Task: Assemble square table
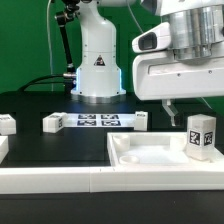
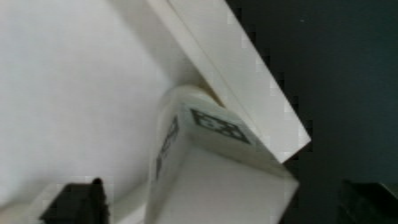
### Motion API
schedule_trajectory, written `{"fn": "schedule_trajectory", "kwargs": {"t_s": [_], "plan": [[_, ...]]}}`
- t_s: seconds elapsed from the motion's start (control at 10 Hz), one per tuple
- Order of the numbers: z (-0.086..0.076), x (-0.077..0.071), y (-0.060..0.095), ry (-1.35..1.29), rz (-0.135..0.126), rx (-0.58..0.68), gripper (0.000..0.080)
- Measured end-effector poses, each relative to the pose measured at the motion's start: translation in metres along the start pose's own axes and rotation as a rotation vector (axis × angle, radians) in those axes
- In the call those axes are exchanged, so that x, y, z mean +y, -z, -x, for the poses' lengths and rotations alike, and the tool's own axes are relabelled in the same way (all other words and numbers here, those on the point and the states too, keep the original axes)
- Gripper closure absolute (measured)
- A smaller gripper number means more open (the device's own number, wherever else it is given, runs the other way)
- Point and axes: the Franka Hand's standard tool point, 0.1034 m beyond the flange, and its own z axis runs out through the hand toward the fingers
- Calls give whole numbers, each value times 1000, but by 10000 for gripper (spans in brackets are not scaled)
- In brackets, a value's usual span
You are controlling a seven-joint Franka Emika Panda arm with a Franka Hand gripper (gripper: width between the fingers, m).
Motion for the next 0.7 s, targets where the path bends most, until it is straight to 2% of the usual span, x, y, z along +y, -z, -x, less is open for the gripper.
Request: {"fn": "schedule_trajectory", "kwargs": {"t_s": [0.2,0.5,0.7], "plan": [[0,0,0,135,2,0,150],[0,-4,1,419,28,10,150],[2,-6,0,546,35,12,150]]}}
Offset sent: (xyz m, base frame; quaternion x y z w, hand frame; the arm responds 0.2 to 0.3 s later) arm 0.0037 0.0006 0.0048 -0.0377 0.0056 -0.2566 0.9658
